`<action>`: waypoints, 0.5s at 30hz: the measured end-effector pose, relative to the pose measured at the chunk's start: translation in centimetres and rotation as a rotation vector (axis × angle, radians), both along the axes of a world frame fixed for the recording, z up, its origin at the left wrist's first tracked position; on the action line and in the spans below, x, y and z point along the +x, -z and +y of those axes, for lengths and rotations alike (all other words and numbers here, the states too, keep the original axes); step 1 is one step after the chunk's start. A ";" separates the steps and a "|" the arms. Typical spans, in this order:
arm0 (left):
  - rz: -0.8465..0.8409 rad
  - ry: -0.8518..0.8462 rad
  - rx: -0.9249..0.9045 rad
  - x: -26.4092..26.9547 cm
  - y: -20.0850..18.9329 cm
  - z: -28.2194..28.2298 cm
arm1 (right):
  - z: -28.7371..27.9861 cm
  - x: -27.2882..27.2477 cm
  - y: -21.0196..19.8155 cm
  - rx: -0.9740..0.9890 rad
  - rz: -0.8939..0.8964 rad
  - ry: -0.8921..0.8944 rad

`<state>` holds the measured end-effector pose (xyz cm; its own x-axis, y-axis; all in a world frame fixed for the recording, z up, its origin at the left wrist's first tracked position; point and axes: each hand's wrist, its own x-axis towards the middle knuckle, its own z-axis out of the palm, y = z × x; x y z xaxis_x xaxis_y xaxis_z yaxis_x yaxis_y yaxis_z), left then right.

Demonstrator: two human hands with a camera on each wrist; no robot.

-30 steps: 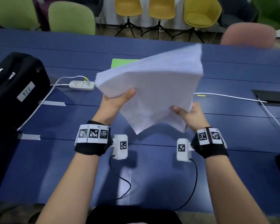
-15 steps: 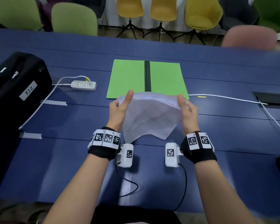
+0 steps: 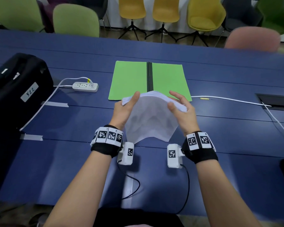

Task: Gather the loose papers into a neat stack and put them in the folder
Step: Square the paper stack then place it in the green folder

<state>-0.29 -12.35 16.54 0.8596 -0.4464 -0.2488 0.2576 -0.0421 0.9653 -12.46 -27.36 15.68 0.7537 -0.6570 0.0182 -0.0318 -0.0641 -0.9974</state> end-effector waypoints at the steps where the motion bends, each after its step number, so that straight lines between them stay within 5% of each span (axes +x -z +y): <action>1: -0.025 0.029 -0.006 0.0 0.1 0.0 | 0.1 0.1 0.0 -0.030 0.024 -0.011; 8: -0.195 -0.041 -0.079 0.2 -0.8 -0.1 | -0.2 -0.2 -1.5 -0.117 -0.096 0.072; 15: -0.307 -0.013 0.108 0.1 1.7 -0.3 | -0.2 -1.2 -0.5 -0.297 0.139 0.081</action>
